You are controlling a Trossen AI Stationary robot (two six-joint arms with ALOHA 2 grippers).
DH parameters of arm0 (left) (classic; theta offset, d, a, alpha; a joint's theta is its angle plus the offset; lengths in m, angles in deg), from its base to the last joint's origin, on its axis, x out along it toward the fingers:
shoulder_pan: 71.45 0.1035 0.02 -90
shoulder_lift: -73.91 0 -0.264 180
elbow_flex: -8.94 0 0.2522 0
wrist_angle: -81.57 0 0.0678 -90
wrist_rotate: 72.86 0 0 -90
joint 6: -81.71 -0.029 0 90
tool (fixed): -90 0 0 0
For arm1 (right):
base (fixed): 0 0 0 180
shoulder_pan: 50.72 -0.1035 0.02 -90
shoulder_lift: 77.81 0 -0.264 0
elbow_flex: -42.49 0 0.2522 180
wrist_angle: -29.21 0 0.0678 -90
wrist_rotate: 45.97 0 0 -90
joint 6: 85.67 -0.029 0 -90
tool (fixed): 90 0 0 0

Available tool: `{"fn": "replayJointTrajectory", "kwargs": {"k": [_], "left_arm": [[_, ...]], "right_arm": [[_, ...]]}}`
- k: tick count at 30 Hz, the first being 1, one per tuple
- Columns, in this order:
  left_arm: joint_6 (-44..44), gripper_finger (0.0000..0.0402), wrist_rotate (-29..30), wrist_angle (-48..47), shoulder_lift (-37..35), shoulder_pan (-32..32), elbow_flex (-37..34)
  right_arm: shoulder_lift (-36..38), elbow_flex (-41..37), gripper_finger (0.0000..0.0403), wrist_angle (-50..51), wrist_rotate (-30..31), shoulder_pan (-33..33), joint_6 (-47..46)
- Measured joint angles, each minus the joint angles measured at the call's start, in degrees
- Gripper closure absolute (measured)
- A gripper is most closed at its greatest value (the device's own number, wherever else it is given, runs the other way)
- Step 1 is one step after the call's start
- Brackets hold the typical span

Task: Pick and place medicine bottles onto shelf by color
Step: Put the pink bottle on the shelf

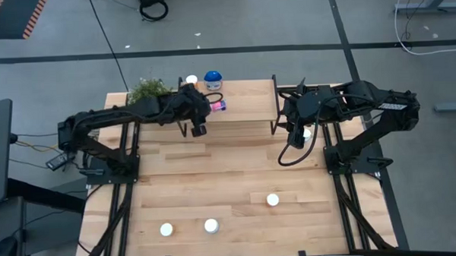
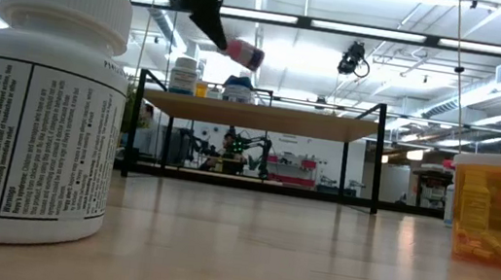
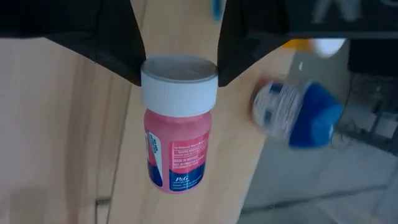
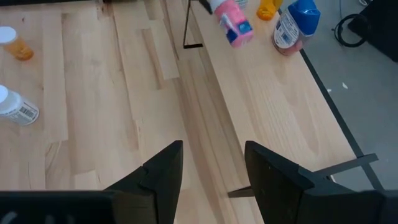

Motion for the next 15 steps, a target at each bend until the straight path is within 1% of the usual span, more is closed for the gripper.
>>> {"fn": "replayJointTrajectory", "kwargs": {"k": [4,11,15], "left_arm": [[-2.62,0.0210,0.62,-6.44,0.00,0.94,4.76],[-5.74,0.0222,0.56,-16.28,0.46,2.93,12.05],[-7.76,0.0215,1.38,-20.63,1.45,2.95,16.02]], "right_arm": [[0.00,0.00,0.0221,-0.03,-0.01,0.00,0.04],[0.00,0.00,0.0221,-0.03,-0.01,0.00,0.04],[0.00,0.00,0.0222,-0.03,0.01,0.00,0.08]]}}
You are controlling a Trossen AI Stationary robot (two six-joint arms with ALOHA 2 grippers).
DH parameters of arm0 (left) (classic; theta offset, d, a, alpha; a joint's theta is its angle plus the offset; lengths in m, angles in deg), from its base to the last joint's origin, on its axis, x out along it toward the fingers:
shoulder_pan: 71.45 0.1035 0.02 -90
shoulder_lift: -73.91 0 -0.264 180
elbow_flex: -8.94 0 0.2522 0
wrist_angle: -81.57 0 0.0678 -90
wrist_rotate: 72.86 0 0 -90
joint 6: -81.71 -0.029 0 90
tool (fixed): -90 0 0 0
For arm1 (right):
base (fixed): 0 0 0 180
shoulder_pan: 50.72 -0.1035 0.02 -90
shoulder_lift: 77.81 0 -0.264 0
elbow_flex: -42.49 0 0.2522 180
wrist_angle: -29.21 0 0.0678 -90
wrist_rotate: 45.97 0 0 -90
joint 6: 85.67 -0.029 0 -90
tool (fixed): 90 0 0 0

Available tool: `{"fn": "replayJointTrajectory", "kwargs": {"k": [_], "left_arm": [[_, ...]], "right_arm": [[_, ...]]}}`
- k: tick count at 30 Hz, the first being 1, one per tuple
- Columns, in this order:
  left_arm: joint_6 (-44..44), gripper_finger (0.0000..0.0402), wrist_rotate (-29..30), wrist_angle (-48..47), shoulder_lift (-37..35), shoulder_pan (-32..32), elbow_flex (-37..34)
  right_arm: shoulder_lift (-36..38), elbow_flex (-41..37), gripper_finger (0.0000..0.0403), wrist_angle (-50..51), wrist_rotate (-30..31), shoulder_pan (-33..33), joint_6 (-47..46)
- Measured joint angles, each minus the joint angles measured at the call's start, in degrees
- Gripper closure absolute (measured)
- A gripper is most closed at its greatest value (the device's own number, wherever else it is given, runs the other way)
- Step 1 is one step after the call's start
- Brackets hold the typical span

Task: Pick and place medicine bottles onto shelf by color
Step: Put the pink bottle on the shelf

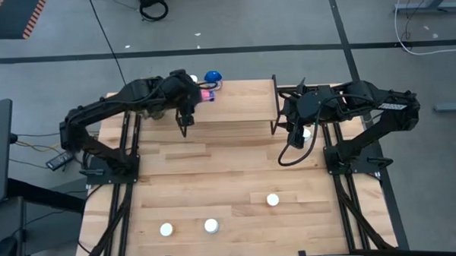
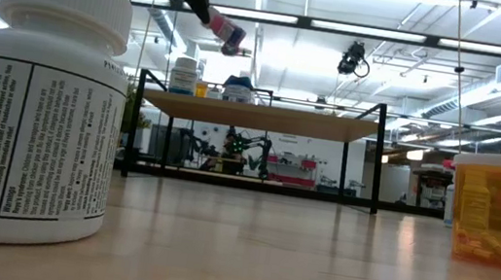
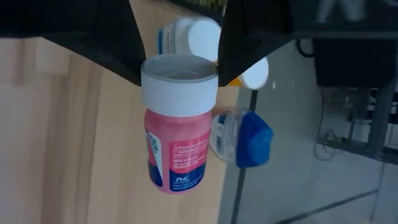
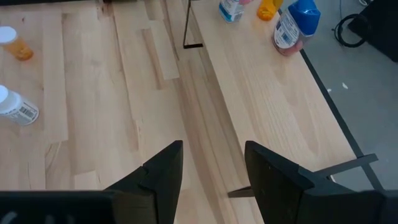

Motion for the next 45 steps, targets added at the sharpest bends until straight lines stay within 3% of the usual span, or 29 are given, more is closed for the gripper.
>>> {"fn": "replayJointTrajectory", "kwargs": {"k": [10,21,26,37,45], "left_arm": [[-4.22,0.0218,2.03,-15.82,10.83,-0.44,11.16],[-17.74,0.0211,14.37,-18.24,21.33,-5.27,19.25],[-28.94,0.0211,19.73,-20.11,24.49,-7.79,19.58],[-51.85,0.0225,20.10,-19.65,25.41,-7.92,19.58],[-59.03,0.0212,19.59,-17.37,26.43,-6.42,19.62]], "right_arm": [[0.00,0.00,0.0222,-0.46,-0.01,0.00,0.02],[0.00,0.00,0.0222,-0.65,-0.02,0.00,0.00],[0.00,0.00,0.0222,-0.66,-0.02,0.00,0.07],[0.00,0.00,0.0221,-0.63,-0.02,-0.02,0.64],[0.00,0.00,0.0221,-0.62,-0.02,-0.02,0.87]]}}
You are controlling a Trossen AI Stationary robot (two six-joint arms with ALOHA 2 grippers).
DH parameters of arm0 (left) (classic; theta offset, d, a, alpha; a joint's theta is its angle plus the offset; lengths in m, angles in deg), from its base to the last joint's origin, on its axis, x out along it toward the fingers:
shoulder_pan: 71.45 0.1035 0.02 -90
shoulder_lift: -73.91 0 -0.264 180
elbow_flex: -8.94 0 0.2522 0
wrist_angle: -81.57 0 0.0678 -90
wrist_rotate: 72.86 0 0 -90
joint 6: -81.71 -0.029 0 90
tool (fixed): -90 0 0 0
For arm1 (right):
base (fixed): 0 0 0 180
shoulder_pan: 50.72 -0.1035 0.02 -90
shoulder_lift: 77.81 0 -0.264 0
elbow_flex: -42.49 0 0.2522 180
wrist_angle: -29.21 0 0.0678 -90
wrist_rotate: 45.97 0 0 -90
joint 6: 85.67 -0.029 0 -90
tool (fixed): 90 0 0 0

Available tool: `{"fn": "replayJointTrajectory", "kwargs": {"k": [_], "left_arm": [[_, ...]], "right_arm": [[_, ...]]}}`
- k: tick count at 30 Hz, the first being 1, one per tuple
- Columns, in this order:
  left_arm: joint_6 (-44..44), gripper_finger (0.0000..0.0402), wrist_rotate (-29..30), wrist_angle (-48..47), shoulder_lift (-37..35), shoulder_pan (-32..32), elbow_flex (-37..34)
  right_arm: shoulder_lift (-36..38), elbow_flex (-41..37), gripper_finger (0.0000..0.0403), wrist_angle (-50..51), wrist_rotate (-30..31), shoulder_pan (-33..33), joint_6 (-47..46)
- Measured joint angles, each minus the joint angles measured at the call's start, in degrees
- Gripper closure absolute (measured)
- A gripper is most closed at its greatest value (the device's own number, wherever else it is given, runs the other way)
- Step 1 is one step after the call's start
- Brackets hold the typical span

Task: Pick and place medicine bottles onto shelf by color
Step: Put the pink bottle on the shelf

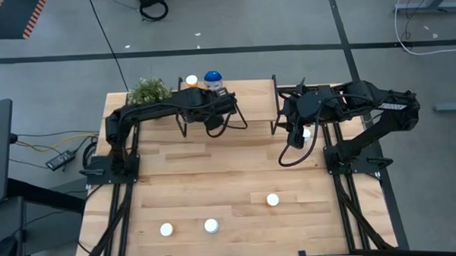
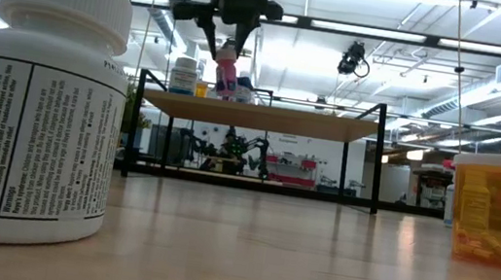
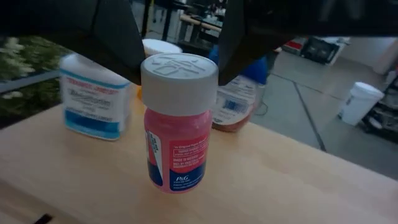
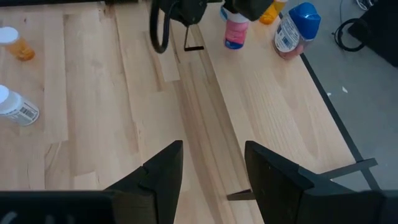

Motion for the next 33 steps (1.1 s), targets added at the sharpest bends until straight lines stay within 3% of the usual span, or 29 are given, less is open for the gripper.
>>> {"fn": "replayJointTrajectory", "kwargs": {"k": [13,22,33], "left_arm": [[-6.98,0.0201,-3.21,2.39,0.80,1.26,-0.06],[-7.11,0.0207,-3.34,2.27,0.80,2.65,-0.06],[-4.72,0.0170,-5.78,3.66,0.80,2.43,-0.06]], "right_arm": [[0.00,0.00,0.0221,-0.02,-0.02,-0.02,0.44],[0.00,0.00,0.0221,-0.02,-0.19,-0.02,0.44],[0.00,0.00,0.0221,-0.02,-0.24,-0.02,0.44]]}}
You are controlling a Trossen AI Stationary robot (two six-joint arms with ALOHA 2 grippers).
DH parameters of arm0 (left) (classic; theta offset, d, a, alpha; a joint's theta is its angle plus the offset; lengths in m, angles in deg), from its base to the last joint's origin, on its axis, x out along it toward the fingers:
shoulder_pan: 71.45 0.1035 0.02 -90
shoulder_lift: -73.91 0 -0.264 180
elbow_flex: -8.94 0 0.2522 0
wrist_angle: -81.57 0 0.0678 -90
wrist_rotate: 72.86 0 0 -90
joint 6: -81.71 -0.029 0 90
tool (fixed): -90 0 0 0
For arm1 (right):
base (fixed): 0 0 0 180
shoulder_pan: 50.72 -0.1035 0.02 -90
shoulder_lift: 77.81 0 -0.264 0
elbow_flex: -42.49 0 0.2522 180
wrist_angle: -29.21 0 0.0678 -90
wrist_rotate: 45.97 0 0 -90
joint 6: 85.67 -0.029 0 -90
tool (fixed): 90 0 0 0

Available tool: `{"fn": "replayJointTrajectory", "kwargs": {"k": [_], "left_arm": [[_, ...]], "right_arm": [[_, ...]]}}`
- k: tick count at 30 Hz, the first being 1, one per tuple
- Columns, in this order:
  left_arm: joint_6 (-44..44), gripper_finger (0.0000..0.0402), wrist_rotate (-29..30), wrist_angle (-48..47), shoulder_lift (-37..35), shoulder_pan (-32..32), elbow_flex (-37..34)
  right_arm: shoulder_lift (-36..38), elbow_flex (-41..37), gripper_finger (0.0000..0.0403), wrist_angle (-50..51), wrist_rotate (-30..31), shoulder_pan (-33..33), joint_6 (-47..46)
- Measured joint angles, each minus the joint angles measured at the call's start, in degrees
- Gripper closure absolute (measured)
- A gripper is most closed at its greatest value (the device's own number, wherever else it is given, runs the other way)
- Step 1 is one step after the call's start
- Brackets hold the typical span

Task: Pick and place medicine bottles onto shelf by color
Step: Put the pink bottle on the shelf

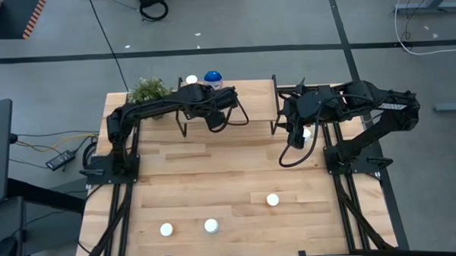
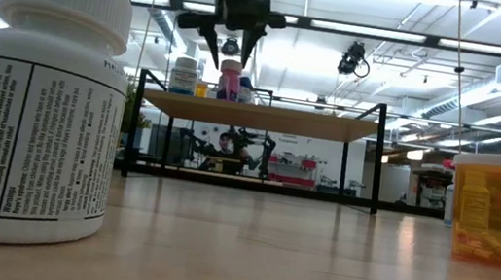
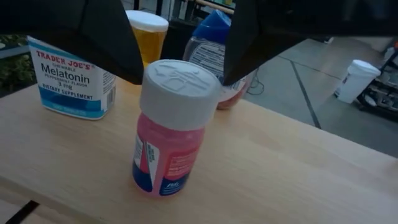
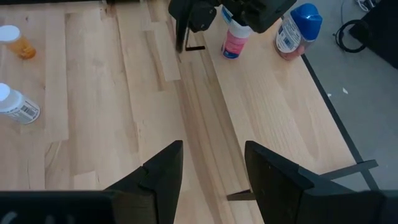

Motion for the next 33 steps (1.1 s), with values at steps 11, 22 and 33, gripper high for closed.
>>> {"fn": "replayJointTrajectory", "kwargs": {"k": [11,22,33], "left_arm": [[4.13,0.0160,3.54,0.74,0.00,0.00,0.00],[19.16,0.0150,14.15,0.43,-0.02,-0.06,0.00],[35.30,0.0152,25.97,-1.97,-0.04,-4.31,0.00]], "right_arm": [[0.00,-0.02,0.0221,0.00,0.00,0.00,-0.02],[0.00,0.00,0.0221,0.00,0.00,0.00,-0.11],[0.00,-0.02,0.0221,0.00,-0.02,0.00,-0.26]]}}
